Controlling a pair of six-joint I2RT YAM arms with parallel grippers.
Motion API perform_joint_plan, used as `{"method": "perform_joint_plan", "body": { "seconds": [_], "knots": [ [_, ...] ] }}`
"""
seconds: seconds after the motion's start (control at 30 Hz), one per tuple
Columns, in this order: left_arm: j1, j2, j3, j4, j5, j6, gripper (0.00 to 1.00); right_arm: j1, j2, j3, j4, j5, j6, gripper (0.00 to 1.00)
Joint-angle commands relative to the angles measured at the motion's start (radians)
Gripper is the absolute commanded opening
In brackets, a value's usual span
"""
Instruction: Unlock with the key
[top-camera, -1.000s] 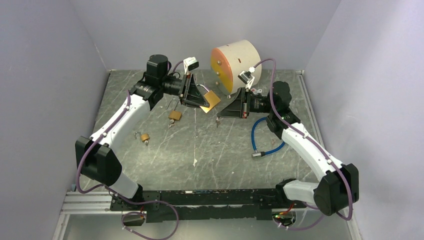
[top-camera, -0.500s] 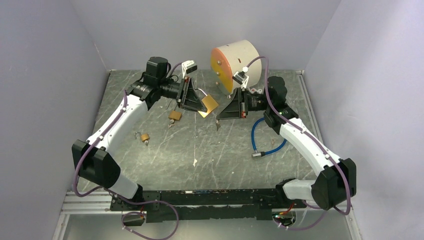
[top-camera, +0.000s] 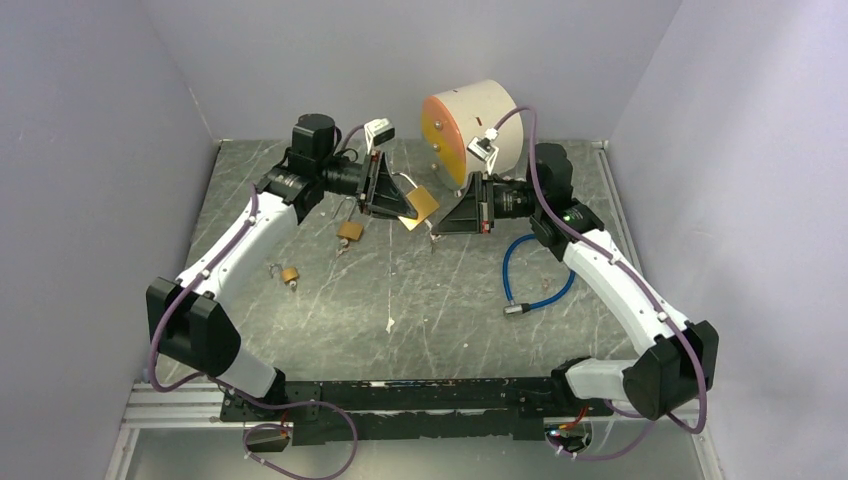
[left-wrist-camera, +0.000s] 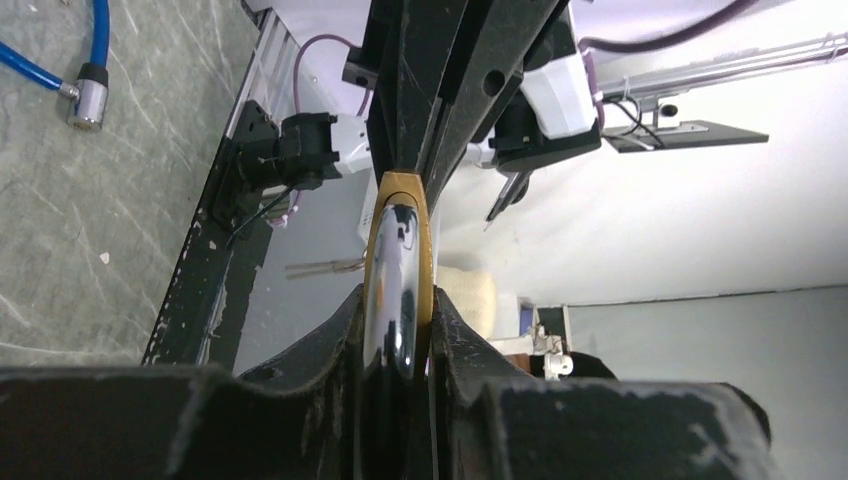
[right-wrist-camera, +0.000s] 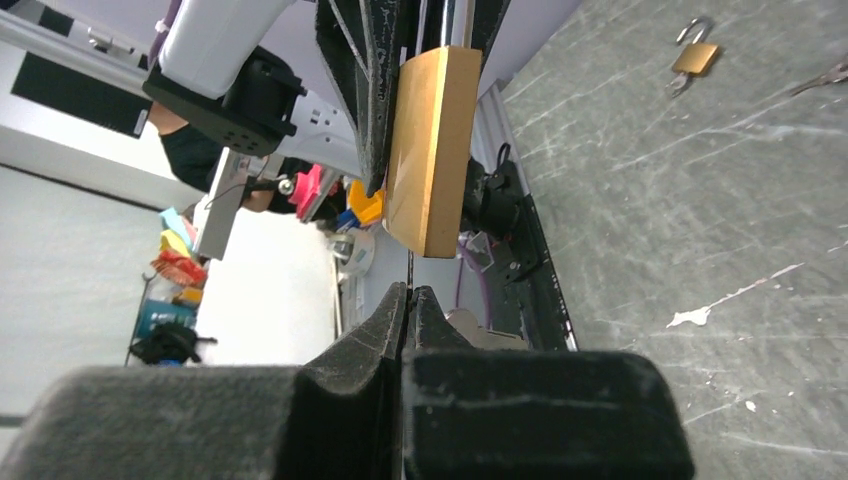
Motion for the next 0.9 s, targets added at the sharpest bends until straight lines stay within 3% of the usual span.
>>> {"method": "perform_joint_plan", "body": {
  "seconds": [0.0, 0.13, 0.27, 0.43, 0.67, 0.87],
  "knots": [
    [-0.036, -0.065, 0.019, 0.178, 0.054, -0.158, 0.03, 0.019, -0.027, -0.001, 0.093, 0.208, -0.030, 0.00],
    [-0.037, -0.065, 0.044, 0.087, 0.042, -0.093, 0.02, 0.020, -0.028, -0.006, 0.155, 0.227, 0.041, 0.00],
    [-0.040, -0.070, 0.062, -0.062, 0.038, 0.063, 0.03, 0.019, 0.004, 0.022, 0.185, 0.164, 0.120, 0.00],
    [-0.040, -0.077, 0.071, -0.187, 0.045, 0.165, 0.03, 0.007, 0.039, 0.084, 0.103, 0.138, 0.067, 0.00],
    [-0.041, -0.102, 0.065, -0.151, 0.056, 0.135, 0.02, -0.019, 0.063, 0.123, 0.041, 0.137, -0.025, 0.00],
    [-0.046, -0.114, 0.003, 0.065, 0.023, -0.046, 0.03, 0.011, 0.039, 0.053, 0.193, 0.248, 0.110, 0.00]
  ]
}}
